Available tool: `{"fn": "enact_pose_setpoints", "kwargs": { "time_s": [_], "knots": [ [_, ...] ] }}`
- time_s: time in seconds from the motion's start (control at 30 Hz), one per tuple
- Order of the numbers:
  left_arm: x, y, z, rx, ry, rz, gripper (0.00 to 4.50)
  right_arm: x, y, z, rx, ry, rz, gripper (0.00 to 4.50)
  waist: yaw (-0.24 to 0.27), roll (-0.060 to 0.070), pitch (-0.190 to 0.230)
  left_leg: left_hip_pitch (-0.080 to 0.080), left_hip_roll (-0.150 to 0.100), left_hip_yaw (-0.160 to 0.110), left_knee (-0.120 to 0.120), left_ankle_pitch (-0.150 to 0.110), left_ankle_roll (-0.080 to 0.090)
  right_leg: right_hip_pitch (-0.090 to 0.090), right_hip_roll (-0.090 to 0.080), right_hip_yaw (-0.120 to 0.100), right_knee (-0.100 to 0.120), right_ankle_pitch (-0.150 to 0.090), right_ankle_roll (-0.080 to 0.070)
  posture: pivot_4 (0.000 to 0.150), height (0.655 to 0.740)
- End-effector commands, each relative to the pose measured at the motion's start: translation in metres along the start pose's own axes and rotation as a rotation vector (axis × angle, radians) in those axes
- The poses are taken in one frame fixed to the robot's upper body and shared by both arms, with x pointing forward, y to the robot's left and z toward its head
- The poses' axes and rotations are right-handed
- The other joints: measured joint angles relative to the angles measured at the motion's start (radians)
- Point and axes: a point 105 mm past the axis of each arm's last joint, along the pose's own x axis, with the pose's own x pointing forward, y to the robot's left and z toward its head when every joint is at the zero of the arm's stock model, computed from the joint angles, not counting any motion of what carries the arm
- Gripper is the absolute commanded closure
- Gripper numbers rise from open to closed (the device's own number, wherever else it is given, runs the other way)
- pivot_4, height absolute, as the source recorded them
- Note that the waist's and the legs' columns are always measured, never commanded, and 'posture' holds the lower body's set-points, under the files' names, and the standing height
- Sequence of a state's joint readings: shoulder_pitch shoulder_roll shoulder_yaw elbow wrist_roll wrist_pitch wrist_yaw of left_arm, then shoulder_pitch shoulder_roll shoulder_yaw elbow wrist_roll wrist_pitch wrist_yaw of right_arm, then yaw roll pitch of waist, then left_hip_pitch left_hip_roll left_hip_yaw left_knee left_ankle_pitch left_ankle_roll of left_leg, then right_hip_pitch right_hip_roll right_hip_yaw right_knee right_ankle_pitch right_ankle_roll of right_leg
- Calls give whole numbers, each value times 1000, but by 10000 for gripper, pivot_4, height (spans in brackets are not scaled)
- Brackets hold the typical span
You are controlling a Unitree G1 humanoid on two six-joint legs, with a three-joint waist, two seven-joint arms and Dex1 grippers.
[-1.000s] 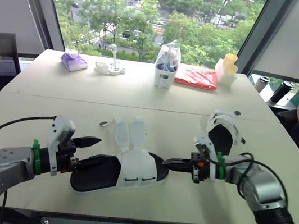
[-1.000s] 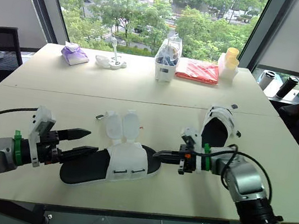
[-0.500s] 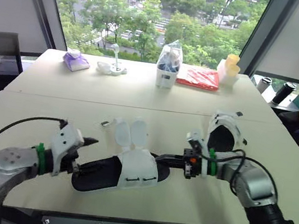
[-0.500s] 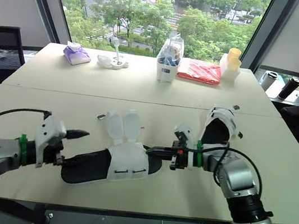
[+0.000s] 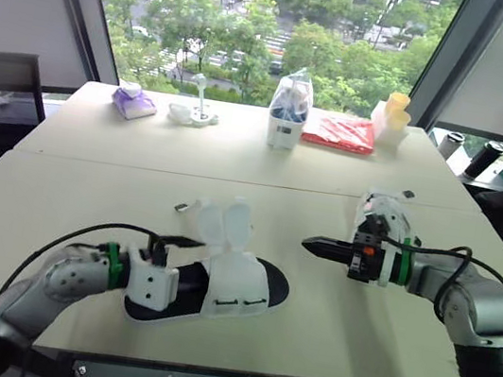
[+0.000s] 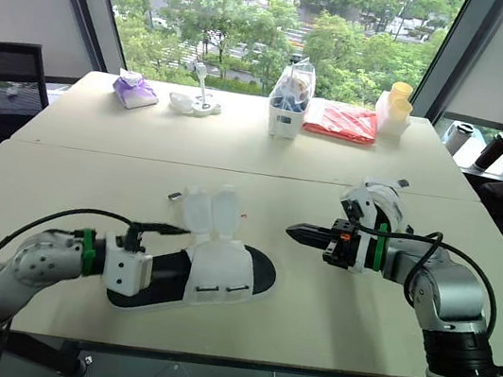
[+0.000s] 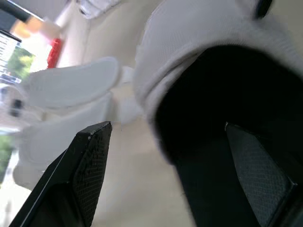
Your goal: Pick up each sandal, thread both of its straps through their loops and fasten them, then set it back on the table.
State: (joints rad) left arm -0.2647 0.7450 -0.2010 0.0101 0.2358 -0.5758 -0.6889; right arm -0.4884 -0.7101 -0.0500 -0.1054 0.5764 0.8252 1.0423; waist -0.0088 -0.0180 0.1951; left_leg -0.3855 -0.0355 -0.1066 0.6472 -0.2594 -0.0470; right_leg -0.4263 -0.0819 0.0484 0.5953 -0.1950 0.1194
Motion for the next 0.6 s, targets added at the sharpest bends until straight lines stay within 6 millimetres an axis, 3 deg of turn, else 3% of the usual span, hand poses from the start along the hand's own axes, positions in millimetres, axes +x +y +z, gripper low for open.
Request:
{"fn": "enact_pose_setpoints", "kwargs": {
  "time_s": [0.03,0.13,0.33,0.5,0.6],
  "knots": [
    [15,-4,7,116,-95,29,5128,-2,9,5,-25,-30,9,44515,-2,0,0,0,0,0,0,0,0,0,0,0,0,0,1,1500,7400],
    [25,-10,4,150,-140,8,14101,-4,12,1,-15,-28,6,45000,-2,0,0,0,-1,0,0,0,0,0,-1,0,0,2,4,1500,7400],
    [34,12,1,231,-180,104,44608,-15,11,-6,3,-8,-25,45000,1,5,-3,0,-1,0,1,0,0,1,-1,0,1,3,6,1500,7400],
    [45,31,-4,310,-185,164,44608,-15,11,-11,7,6,-46,45000,6,7,-4,9,-1,0,1,0,0,10,-1,0,1,0,8,1500,7400],
    [55,32,1,385,-237,137,44608,-14,12,-13,12,10,-49,45000,9,6,-3,11,-1,-1,1,0,0,15,-1,-1,0,0,7,1500,7400]
  ]
}}
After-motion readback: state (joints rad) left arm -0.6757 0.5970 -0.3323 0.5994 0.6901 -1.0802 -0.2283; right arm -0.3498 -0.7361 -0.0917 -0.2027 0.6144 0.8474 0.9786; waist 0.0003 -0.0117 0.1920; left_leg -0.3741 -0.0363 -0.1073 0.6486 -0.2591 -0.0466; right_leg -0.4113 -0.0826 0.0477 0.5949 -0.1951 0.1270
